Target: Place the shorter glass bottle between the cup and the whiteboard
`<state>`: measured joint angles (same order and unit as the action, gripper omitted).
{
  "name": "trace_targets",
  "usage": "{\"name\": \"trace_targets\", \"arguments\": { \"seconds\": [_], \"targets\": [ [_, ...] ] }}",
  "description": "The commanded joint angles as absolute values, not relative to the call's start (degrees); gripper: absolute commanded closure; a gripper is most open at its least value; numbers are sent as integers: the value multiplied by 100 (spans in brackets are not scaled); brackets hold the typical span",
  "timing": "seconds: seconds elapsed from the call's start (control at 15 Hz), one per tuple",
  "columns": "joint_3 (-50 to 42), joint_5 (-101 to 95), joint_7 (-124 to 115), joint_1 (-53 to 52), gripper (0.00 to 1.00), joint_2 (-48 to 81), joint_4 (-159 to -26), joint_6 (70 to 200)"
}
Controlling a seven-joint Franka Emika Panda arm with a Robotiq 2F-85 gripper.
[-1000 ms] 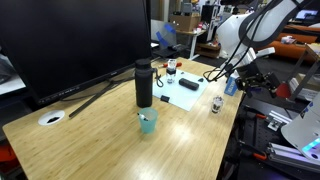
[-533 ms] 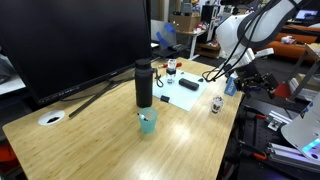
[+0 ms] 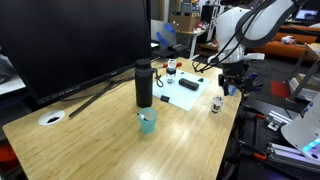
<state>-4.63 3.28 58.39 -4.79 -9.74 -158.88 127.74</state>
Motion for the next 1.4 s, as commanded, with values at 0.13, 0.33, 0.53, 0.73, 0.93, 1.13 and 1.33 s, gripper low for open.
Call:
{"name": "trace_targets", "arguments": {
  "seconds": [0.13,0.33,0.53,0.73,0.93,1.13,1.33],
  "targets": [
    [-299,257,5032,-380,0,-661,-15887,14084],
    [-237,-107,4491,-335,0,-380,-15888,14787],
    [-236,-677,3838,-264,0,-127,-15887,15127],
    [-270,-1247,3267,-186,0,43,-15886,15221],
    [-280,-1572,2932,-124,0,170,-15888,15207],
    [-262,-1618,2877,-100,27,258,-15887,15203],
    [-256,-1623,2907,-94,40,322,-15887,15196]
  ]
}}
